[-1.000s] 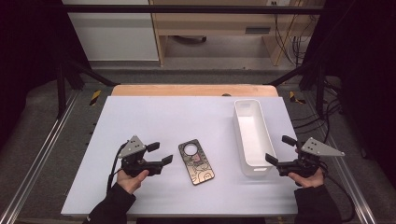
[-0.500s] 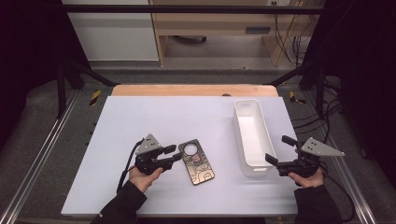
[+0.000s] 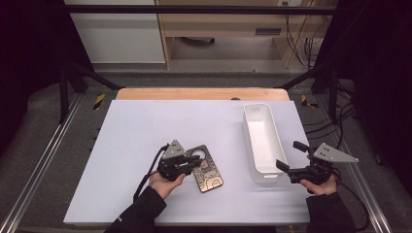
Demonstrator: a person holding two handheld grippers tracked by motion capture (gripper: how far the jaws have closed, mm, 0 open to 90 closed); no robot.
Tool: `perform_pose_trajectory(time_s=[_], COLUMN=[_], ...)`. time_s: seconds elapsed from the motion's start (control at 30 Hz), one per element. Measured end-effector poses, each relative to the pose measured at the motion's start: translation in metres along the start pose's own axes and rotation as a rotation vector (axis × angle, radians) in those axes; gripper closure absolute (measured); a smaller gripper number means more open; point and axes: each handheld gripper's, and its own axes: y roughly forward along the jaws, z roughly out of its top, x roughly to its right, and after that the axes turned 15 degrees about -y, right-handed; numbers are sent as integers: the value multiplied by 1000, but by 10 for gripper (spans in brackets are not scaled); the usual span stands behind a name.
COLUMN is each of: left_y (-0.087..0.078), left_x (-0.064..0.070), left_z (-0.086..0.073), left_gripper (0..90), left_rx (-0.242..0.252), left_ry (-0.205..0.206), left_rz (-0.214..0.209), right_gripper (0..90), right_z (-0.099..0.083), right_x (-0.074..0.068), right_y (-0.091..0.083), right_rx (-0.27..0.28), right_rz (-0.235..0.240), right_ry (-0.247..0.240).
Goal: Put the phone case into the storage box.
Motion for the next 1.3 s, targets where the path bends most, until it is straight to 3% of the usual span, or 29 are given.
perform_pose_trajectory(time_s=[0.43, 0.6, 0.83, 1.3], left_y=[24, 33, 53, 79], left_x=[6, 10, 18, 28], left_z=[2, 4, 3, -3], left_gripper=[893, 893, 893, 894], left_rx=[-69, -88, -158, -244], left_ry=[7, 14, 40, 69], left_rz=[-54, -51, -48, -44], right_gripper=[7, 7, 6, 6], right_z=[0, 0, 0, 0], right_x=[0, 0, 0, 0], right_y=[0, 0, 0, 0], right_rx=[-1, 0, -3, -4], right_rz=[1, 2, 2, 3], right_ry=[0, 1, -2, -5])
